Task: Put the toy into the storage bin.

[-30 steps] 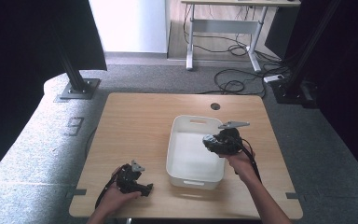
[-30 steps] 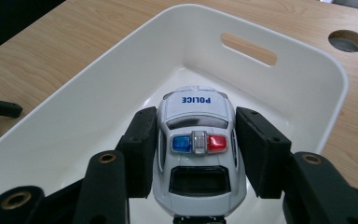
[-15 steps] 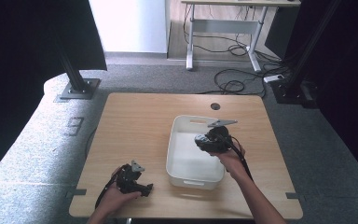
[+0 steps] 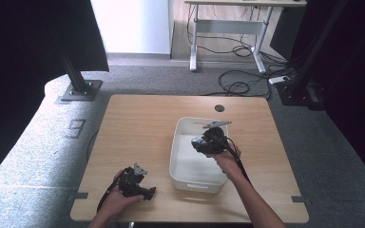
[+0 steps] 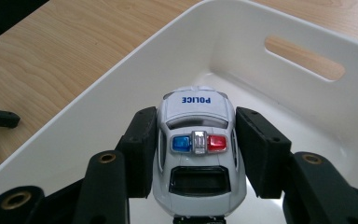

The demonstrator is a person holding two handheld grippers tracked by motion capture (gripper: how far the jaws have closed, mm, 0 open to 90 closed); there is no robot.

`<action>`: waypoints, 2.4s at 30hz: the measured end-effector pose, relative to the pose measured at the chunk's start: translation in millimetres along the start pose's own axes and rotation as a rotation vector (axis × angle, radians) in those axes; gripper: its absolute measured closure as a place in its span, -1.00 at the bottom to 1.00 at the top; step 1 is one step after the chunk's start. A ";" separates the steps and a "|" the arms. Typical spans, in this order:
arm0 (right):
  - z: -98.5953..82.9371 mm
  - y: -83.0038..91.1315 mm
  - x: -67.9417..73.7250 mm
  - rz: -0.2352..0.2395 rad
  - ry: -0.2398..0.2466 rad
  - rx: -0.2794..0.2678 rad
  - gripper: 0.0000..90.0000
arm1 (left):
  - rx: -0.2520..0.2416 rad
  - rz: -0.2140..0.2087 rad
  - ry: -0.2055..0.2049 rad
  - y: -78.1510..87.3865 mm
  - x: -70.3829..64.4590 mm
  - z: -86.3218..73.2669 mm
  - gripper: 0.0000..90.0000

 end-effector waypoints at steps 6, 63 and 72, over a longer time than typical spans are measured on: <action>-0.8 -10.2 -0.1 0.001 -0.010 0.011 0.12 | 0.001 0.000 -0.001 0.1 0.1 0.0 -0.83; -17.7 -83.7 6.5 0.006 -0.005 0.179 0.12 | -0.001 -0.004 -0.004 0.0 0.2 -0.2 -0.83; -21.3 -89.2 8.3 0.012 -0.023 0.193 0.12 | -0.002 -0.005 -0.003 0.0 0.2 -0.2 -0.83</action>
Point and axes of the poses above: each handheld gripper's, and its own axes: y roughly backward along the jaws, z roughly out of its top, x roughly to its left, the point moved 3 cm from there along -y, roughly forward along the jaws, and after that the axes turned 7 degrees about -x, right-handed, at the moved point
